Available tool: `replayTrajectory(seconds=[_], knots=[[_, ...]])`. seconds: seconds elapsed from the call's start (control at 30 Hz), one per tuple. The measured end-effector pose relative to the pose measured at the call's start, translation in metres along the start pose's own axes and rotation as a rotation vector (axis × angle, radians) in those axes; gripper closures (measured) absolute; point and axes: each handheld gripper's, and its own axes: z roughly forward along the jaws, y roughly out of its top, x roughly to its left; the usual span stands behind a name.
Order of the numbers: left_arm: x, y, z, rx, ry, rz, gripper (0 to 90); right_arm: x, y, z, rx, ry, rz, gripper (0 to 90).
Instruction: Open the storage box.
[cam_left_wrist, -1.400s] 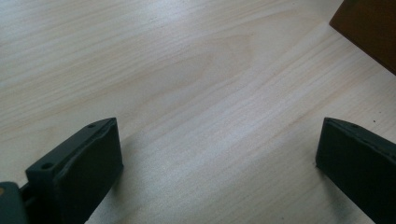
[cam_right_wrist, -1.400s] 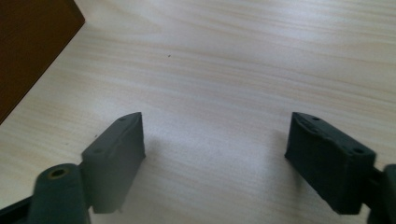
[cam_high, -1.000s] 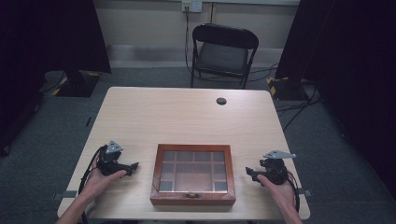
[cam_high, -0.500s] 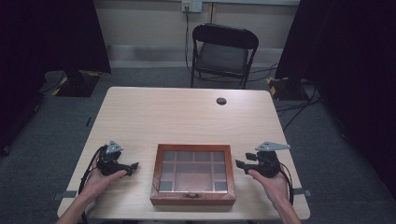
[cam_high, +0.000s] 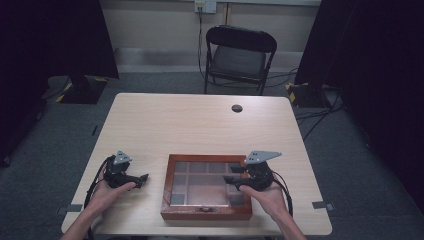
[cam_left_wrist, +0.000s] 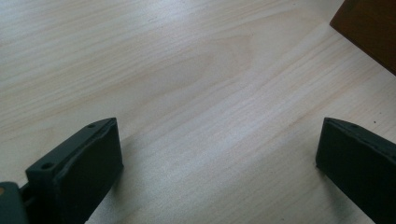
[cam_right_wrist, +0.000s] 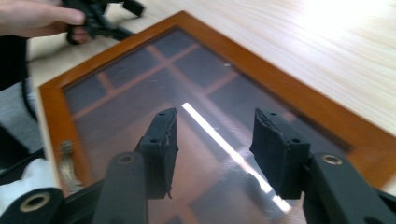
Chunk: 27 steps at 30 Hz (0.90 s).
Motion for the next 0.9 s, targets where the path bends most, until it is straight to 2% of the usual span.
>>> replayTrajectory(seconds=[0.03, 0.07, 0.1, 0.13, 0.3, 0.43, 0.47, 0.53, 0.77, 0.9], knots=[[-0.001, 0.0, 0.001, -0.011, 0.003, -0.02, 0.0, 0.003, -0.001, 0.001, 0.001, 0.011, -0.003, 51.7], [-0.001, 0.0, 0.001, -0.011, 0.003, -0.02, 0.0, 0.003, -0.001, 0.001, 0.001, 0.011, -0.003, 51.7], [0.0, 0.001, 0.001, 0.002, 0.004, -0.007, 0.0, 0.009, -0.002, 0.003, 0.007, 0.039, -0.016, 53.6], [0.0, 0.002, 0.003, -0.006, 0.004, -0.021, 0.0, 0.01, -0.003, 0.004, 0.009, 0.049, -0.022, 54.8], [0.0, 0.003, 0.003, -0.002, 0.006, -0.011, 0.0, 0.025, -0.006, 0.008, 0.022, 0.133, -0.061, 63.4], [-0.001, 0.003, 0.004, -0.008, 0.011, -0.023, 0.0, 0.035, -0.007, 0.009, 0.028, 0.204, -0.096, 69.6], [-0.001, 0.003, 0.004, -0.008, 0.011, -0.023, 0.0, 0.035, -0.007, 0.009, 0.028, 0.204, -0.096, 69.6], [0.0, 0.003, 0.004, -0.006, 0.011, -0.024, 0.0, 0.042, -0.01, 0.012, 0.046, 0.239, -0.109, 73.3], [0.0, 0.003, 0.004, -0.008, 0.01, -0.024, 0.0, 0.051, -0.014, 0.022, 0.094, 0.287, -0.144, 76.8], [-0.001, 0.004, 0.002, -0.015, 0.0, -0.018, 5.6, 0.056, -0.015, 0.027, 0.115, 0.301, -0.168, 77.8]])
